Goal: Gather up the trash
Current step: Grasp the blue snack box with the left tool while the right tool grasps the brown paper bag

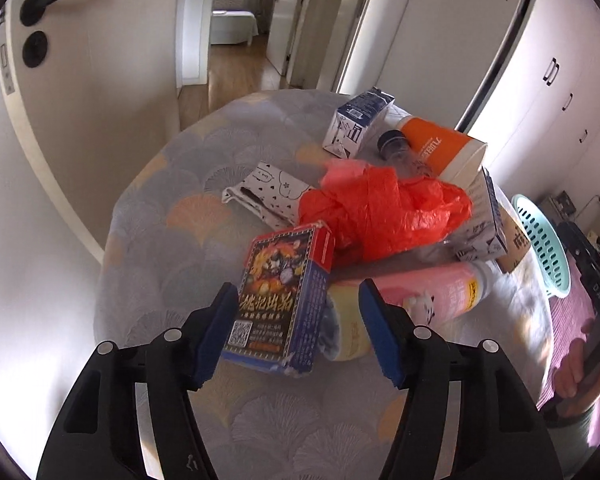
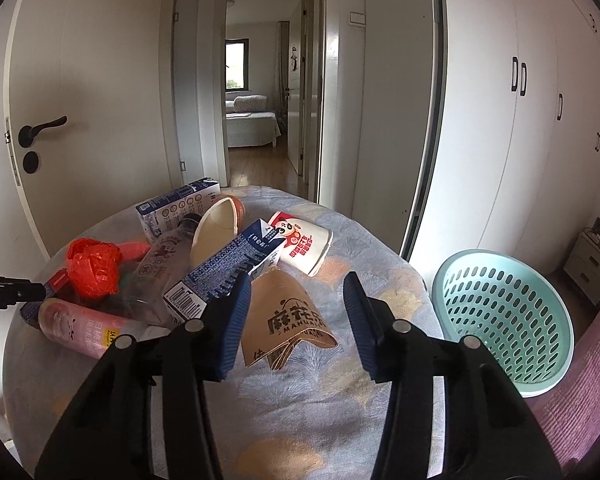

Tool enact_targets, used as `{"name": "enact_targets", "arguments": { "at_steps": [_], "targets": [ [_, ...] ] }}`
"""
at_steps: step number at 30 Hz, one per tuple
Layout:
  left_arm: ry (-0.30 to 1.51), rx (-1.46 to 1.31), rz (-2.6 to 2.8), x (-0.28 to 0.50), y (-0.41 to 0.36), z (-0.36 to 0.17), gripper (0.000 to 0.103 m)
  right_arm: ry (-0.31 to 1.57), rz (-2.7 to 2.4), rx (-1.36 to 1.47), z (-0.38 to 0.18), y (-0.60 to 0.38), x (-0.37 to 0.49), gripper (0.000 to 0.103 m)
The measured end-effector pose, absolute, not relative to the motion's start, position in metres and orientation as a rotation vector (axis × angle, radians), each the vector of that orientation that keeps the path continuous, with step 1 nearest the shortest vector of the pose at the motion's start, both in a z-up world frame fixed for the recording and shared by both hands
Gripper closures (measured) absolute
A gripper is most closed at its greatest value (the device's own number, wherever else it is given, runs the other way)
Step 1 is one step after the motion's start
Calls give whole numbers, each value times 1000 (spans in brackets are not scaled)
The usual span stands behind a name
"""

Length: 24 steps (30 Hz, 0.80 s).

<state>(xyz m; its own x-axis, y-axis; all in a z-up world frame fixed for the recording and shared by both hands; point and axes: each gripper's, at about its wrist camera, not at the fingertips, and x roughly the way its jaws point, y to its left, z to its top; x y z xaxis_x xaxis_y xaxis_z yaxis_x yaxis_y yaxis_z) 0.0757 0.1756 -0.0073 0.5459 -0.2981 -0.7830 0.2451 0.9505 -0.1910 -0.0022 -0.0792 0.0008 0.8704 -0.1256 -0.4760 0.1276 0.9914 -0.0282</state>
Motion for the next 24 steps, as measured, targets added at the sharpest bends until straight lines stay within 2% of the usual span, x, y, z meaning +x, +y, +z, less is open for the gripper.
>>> {"name": "enact_targets", "arguments": {
  "at_steps": [9, 11, 12, 13, 16, 20, 21, 23, 24],
  "targets": [
    [979, -43, -282, 68, 190, -27, 46, 544, -107, 33, -11, -83, 5, 58],
    [972, -45, -294, 68, 190, -28, 52, 544, -112, 32, -11, -83, 5, 58],
    [967, -41, -296, 69, 189, -28, 60, 545, -113, 34, -12, -83, 5, 58],
    [963, -34, -286, 70, 190, -28, 64, 545, -116, 34, -12, -84, 5, 58],
    [951, -63, -283, 72, 194, -27, 70, 549, -119, 35, -13, -84, 5, 58],
    [928, -54, -265, 76, 193, -23, 72, 548, -121, 27, -12, -85, 5, 58],
    [922, -45, -244, 78, 192, -24, 72, 550, -118, 28, -12, -87, 5, 57],
    [905, -47, -227, 82, 190, -24, 76, 560, -106, 41, -11, -93, 5, 46],
    [901, -57, -225, 83, 191, -24, 87, 573, -93, 49, -12, -96, 5, 41]
  ]
}}
